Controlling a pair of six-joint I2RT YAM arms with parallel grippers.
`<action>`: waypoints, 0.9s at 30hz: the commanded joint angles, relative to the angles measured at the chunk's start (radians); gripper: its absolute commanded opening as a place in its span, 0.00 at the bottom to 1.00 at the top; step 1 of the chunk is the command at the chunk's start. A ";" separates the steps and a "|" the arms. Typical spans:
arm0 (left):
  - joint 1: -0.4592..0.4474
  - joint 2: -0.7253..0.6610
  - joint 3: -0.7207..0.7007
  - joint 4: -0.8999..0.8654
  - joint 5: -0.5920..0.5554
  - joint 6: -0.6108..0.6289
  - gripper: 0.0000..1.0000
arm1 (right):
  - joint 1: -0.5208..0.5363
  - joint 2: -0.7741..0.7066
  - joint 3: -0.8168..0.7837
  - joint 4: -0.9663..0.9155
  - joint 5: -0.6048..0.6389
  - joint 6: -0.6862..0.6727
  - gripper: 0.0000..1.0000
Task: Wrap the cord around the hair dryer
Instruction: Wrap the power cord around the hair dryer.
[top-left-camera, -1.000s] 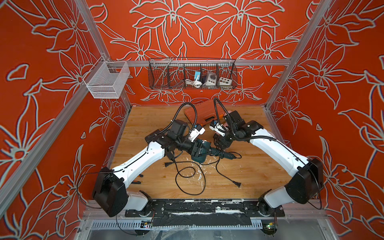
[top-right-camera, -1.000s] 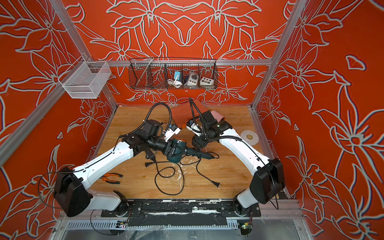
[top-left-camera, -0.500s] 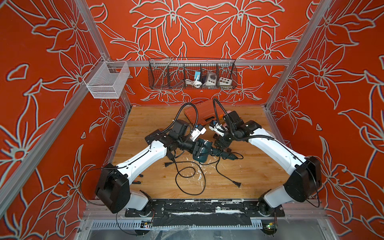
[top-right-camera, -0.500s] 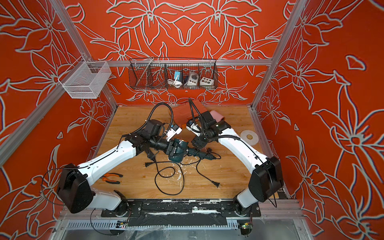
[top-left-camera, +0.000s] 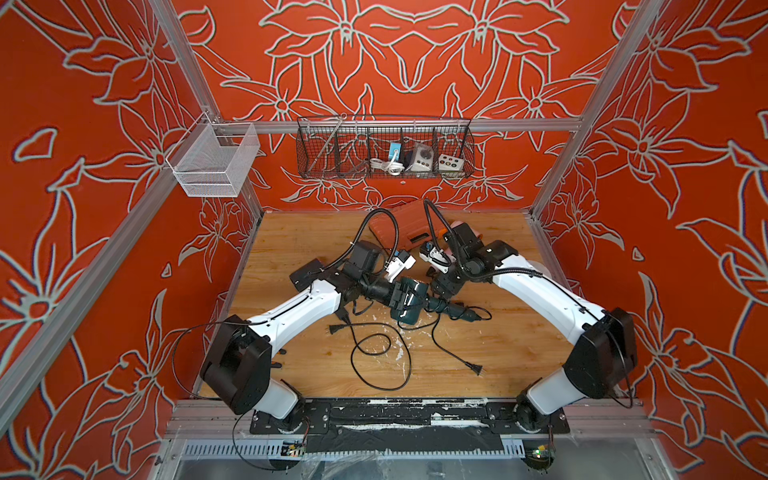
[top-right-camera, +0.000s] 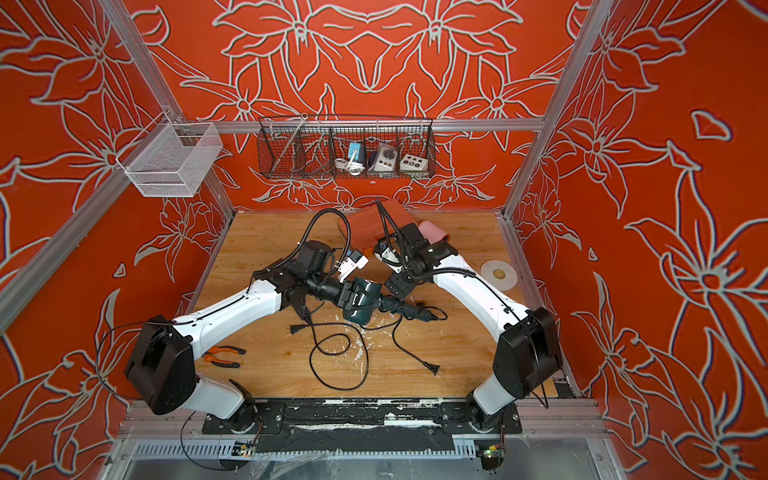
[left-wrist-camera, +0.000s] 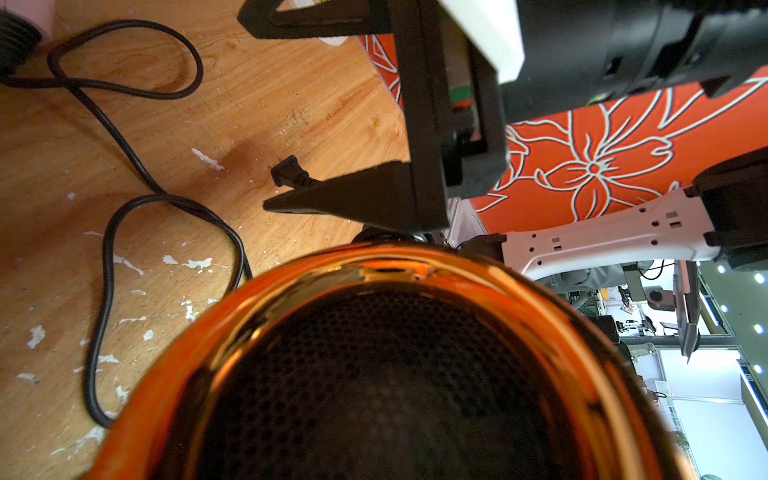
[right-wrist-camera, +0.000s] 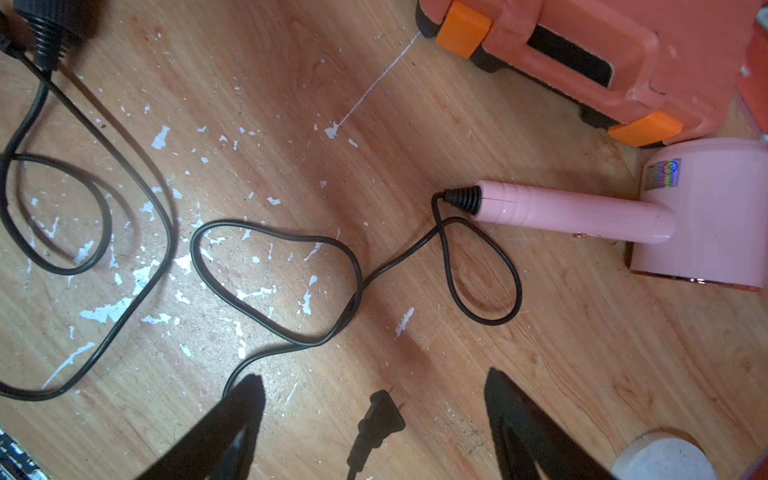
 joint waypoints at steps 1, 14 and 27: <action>0.006 -0.026 0.027 0.084 0.065 -0.006 0.00 | -0.026 0.006 0.065 -0.035 0.036 0.038 0.87; 0.041 -0.080 0.052 0.035 0.061 -0.001 0.00 | -0.155 -0.149 0.152 -0.177 -0.115 0.178 0.87; 0.053 -0.112 0.087 -0.003 0.052 0.015 0.00 | -0.163 -0.353 0.033 -0.322 -0.311 0.325 0.86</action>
